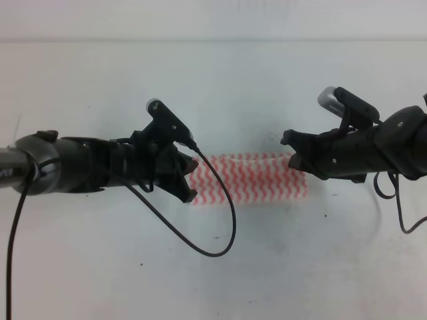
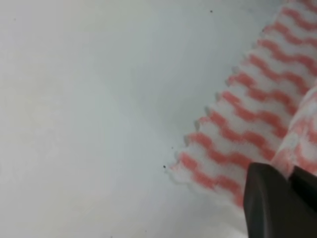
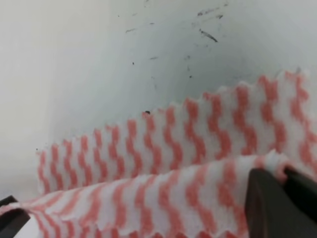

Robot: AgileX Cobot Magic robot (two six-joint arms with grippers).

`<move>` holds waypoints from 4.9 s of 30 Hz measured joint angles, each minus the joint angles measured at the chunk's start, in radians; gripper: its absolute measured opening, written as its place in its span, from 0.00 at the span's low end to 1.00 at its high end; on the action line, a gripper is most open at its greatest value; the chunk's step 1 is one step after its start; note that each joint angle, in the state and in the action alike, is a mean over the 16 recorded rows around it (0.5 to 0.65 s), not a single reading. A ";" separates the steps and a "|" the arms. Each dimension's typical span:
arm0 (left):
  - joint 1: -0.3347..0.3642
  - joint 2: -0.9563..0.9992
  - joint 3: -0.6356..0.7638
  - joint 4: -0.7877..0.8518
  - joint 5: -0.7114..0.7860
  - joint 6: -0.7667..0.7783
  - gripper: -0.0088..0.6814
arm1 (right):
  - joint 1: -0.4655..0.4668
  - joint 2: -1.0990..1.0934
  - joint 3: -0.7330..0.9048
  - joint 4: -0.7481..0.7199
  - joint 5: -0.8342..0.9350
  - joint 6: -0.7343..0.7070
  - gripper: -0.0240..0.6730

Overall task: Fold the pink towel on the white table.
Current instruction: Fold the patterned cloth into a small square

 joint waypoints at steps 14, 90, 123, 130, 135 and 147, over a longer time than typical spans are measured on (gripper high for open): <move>0.000 0.001 0.000 0.000 -0.004 0.000 0.01 | 0.000 0.000 -0.007 -0.003 -0.001 0.000 0.03; -0.084 0.089 -0.145 0.104 0.350 -0.003 0.01 | 0.001 0.006 -0.020 -0.024 0.001 -0.001 0.03; -0.129 0.251 -0.321 0.095 0.288 0.009 0.01 | 0.001 0.005 -0.020 -0.025 0.002 -0.001 0.03; -0.129 0.253 -0.333 0.067 0.272 0.033 0.01 | 0.000 0.003 -0.021 -0.021 0.004 -0.002 0.04; -0.129 0.253 -0.338 0.038 0.260 0.067 0.01 | 0.000 0.000 -0.021 -0.019 0.000 -0.002 0.05; -0.129 0.255 -0.338 0.006 0.235 0.132 0.01 | 0.000 -0.002 -0.021 -0.016 -0.055 -0.001 0.07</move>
